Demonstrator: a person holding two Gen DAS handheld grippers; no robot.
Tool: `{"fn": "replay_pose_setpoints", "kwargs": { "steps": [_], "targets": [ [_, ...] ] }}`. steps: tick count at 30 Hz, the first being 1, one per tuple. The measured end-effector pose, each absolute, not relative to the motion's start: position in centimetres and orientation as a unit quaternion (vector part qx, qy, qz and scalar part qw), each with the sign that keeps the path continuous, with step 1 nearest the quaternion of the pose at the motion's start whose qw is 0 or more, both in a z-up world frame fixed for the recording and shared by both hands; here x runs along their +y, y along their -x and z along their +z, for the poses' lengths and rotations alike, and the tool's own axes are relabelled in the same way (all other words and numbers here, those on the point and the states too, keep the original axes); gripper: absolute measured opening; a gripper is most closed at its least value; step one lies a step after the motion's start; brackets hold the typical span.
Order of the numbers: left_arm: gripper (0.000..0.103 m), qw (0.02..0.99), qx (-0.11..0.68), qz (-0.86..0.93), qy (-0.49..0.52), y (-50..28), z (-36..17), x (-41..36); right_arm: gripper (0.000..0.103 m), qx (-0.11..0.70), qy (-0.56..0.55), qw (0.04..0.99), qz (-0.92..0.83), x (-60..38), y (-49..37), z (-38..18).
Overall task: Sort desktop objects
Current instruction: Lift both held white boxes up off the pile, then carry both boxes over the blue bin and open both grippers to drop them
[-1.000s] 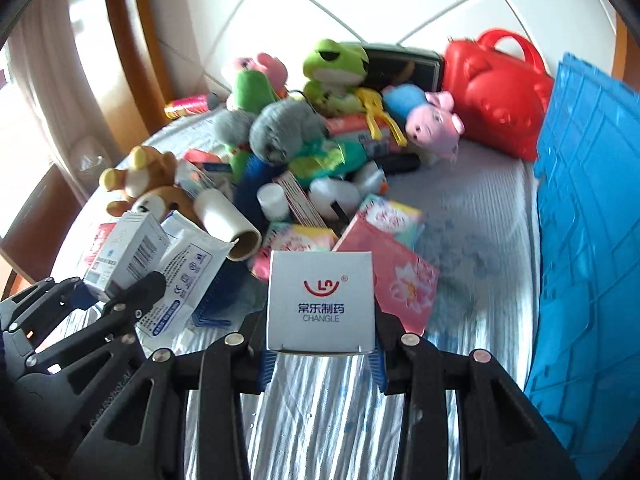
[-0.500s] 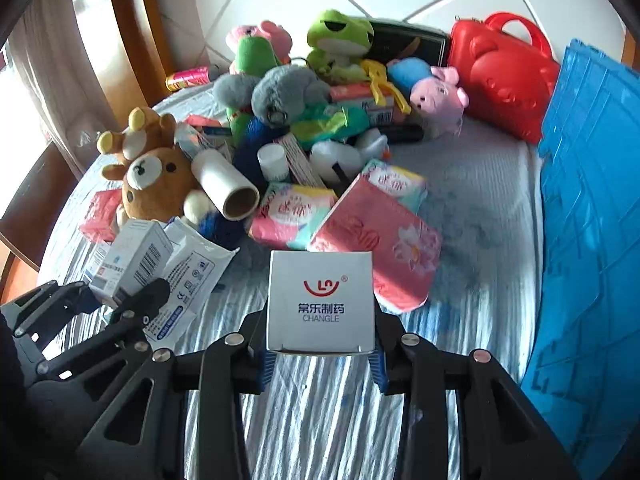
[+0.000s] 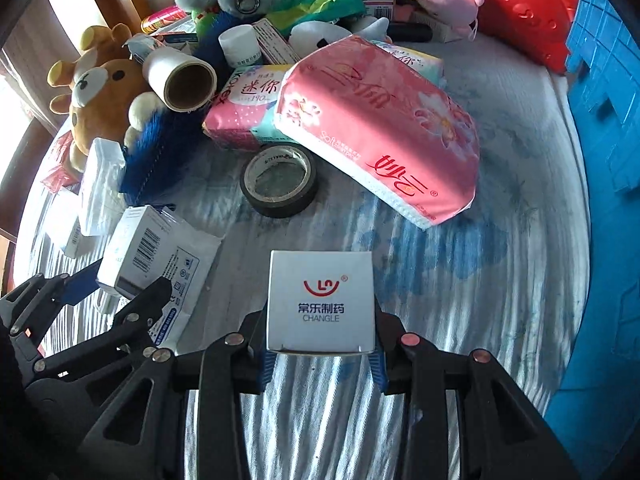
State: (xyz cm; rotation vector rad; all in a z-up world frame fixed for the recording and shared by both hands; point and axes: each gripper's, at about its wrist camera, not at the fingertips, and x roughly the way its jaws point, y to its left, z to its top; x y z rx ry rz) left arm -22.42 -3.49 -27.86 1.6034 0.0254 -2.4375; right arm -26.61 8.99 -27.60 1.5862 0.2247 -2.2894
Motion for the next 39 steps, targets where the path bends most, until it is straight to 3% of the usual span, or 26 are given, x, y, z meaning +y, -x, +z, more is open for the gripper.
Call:
{"fn": "replay_pose_setpoints", "kwargs": {
  "steps": [12, 27, 39],
  "targets": [
    [0.031, 0.113, -0.006, -0.865, -0.489, 21.4, -22.6, -3.1, 0.037, 0.077, -0.513, 0.184, -0.835, 8.9, 26.2, -23.2],
    [0.031, 0.089, -0.008, -0.924, -0.372, 17.3, -10.7, -5.9, 0.037, 0.079, -0.381, 0.168, -0.906, 5.6, 21.6, -9.8],
    [0.031, 0.044, -0.006, -0.952, -0.301, 12.5, -4.3, -4.8, 0.037, 0.084, -0.293, 0.129, -0.944, 5.5, 14.1, -2.1]
  ]
}}
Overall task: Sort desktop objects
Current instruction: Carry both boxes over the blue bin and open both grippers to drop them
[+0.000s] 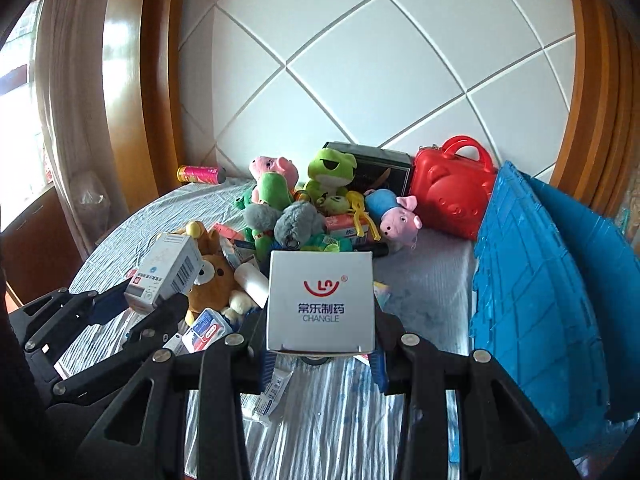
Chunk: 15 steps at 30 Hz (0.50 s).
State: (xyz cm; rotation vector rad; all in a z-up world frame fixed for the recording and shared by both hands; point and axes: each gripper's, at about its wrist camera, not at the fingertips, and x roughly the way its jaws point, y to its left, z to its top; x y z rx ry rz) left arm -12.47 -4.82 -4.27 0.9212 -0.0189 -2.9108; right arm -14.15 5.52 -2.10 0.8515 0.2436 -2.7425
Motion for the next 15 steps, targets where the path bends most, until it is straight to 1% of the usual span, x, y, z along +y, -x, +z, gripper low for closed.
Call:
{"fn": "replay_pose_setpoints", "kwargs": {
  "steps": [5, 9, 15],
  "targets": [
    [0.031, 0.025, -0.010, -0.960, -0.277, 11.5, -2.3, -2.5, 0.037, 0.076, -0.260, 0.098, -0.958, 8.3, 12.0, 0.8],
    [0.031, 0.003, -0.016, -0.966, -0.258, 11.3, -0.6, 1.0, 0.037, 0.069, -0.232, 0.070, -0.968, 12.1, 10.5, 3.0],
    [0.031, -0.039, -0.031, -0.972, -0.231, 11.0, 1.0, 10.3, 0.037, 0.053, -0.204, 0.015, -0.977, 21.1, 9.2, 5.2]
  ]
}}
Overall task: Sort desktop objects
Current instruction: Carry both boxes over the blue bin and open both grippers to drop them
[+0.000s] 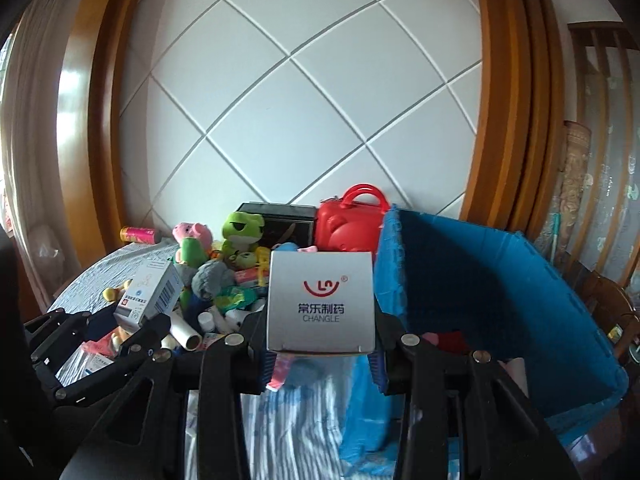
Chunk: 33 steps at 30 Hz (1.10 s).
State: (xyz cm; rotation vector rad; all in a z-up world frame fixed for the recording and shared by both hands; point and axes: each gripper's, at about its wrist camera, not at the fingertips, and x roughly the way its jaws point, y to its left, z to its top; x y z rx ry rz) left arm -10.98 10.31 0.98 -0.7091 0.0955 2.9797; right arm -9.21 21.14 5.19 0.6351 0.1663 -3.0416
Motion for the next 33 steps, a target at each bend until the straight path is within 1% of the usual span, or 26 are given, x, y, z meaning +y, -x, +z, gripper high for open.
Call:
{"fn": "replay_pose_setpoints", "kwargs": {
  "steps": [9, 15, 21, 27, 29, 30, 31, 32, 33],
  "targets": [
    [0.032, 0.086, 0.049, 0.970, 0.222, 12.4, 2.1, 27.9, 0.037, 0.042, -0.196, -0.055, -0.978, 39.6, 8.5, 6.2],
    [0.032, 0.091, 0.064, 0.955, 0.275, 14.6, 0.4, 36.5, 0.037, 0.042, -0.223, -0.065, -0.972, 48.6, 9.8, 5.1],
    [0.032, 0.074, 0.079, 0.937, 0.332, 16.3, -1.7, 40.6, 0.037, 0.035, -0.261, -0.054, -0.963, 52.9, 11.7, 2.8],
    [0.033, 0.068, 0.080, 0.934, 0.341, 16.7, -2.2, 41.9, 0.037, 0.038, -0.282, -0.043, -0.958, 54.4, 13.2, 1.6],
    [0.036, 0.067, 0.083, 0.934, 0.340, 16.5, -2.2, 42.2, 0.037, 0.039, -0.285, -0.041, -0.957, 54.6, 13.4, 1.4],
    [0.044, 0.067, 0.085, 0.935, 0.339, 16.5, -2.2, 42.3, 0.037, 0.039, -0.285, -0.040, -0.957, 54.6, 13.4, 1.3],
    [0.049, 0.065, 0.087, 0.935, 0.337, 16.5, -2.3, 42.5, 0.037, 0.039, -0.285, -0.041, -0.957, 54.7, 13.4, 1.3],
    [0.056, 0.064, 0.088, 0.936, 0.335, 16.3, -2.3, 42.7, 0.037, 0.039, -0.285, -0.041, -0.957, 54.7, 13.5, 1.3],
    [0.060, 0.063, 0.088, 0.937, 0.332, 16.2, -2.2, 42.8, 0.037, 0.040, -0.286, -0.043, -0.957, 54.9, 13.5, 1.2]
  ]
}}
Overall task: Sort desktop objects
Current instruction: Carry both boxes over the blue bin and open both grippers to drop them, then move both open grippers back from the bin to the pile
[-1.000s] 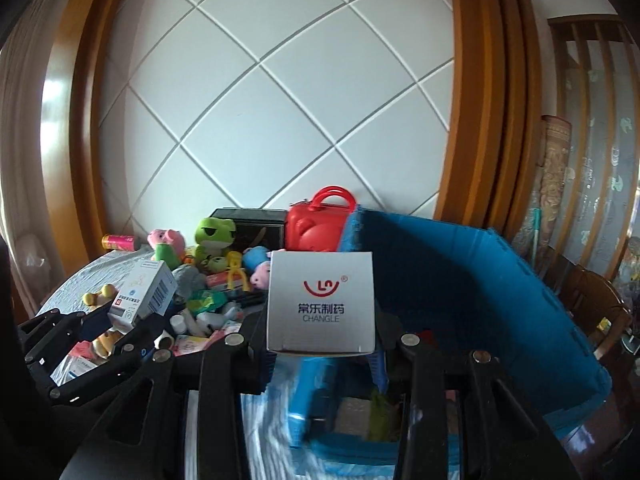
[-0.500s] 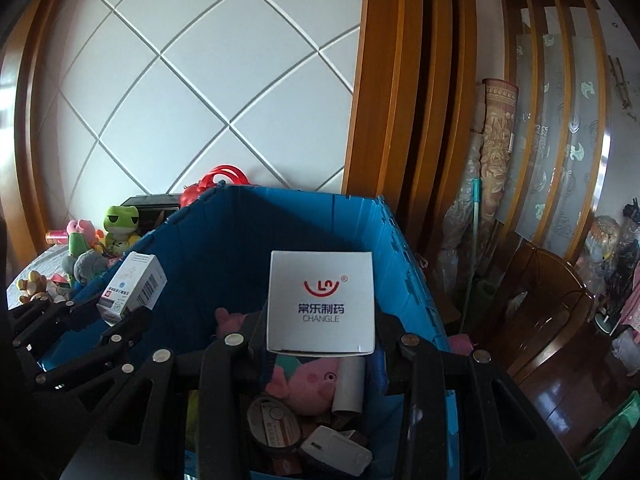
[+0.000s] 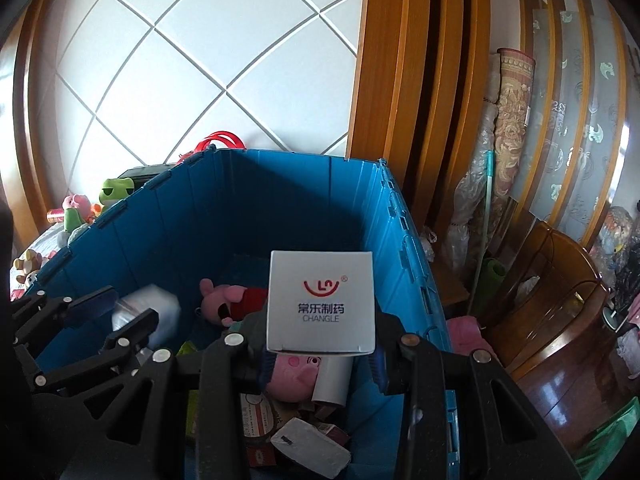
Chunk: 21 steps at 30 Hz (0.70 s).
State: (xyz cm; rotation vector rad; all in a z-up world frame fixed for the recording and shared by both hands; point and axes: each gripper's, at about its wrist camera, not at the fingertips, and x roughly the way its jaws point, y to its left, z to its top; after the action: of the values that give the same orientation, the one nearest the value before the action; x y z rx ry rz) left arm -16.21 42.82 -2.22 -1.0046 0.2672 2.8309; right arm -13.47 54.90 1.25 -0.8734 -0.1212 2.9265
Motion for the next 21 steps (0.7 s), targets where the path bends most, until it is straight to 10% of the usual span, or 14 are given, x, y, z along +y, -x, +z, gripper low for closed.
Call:
{"fn": "replay_pose_setpoints", "kwargs": {
  "steps": [6, 9, 14, 16, 21],
  "targets": [
    [0.068, 0.062, 0.085, 0.938, 0.331, 15.9, -1.9, 43.2, 0.040, -0.036, 0.282, 0.049, 0.957, 55.8, 13.2, 1.4],
    [0.069, 0.061, 0.083, 0.938, 0.331, 15.6, -1.8, 43.1, 0.075, -0.035, 0.274, 0.053, 0.960, 56.1, 12.9, 1.8],
    [0.070, 0.065, 0.075, 0.940, 0.325, 14.8, -1.5, 42.8, 0.084, -0.030, 0.262, 0.056, 0.963, 56.4, 12.2, 2.3],
    [0.072, 0.066, 0.074, 0.942, 0.322, 14.4, -1.4, 42.7, 0.103, -0.030, 0.258, 0.058, 0.964, 56.5, 11.9, 2.4],
    [0.075, 0.066, 0.071, 0.944, 0.316, 13.8, -1.2, 42.4, 0.103, -0.027, 0.254, 0.057, 0.965, 56.5, 11.4, 2.6]
  ]
}}
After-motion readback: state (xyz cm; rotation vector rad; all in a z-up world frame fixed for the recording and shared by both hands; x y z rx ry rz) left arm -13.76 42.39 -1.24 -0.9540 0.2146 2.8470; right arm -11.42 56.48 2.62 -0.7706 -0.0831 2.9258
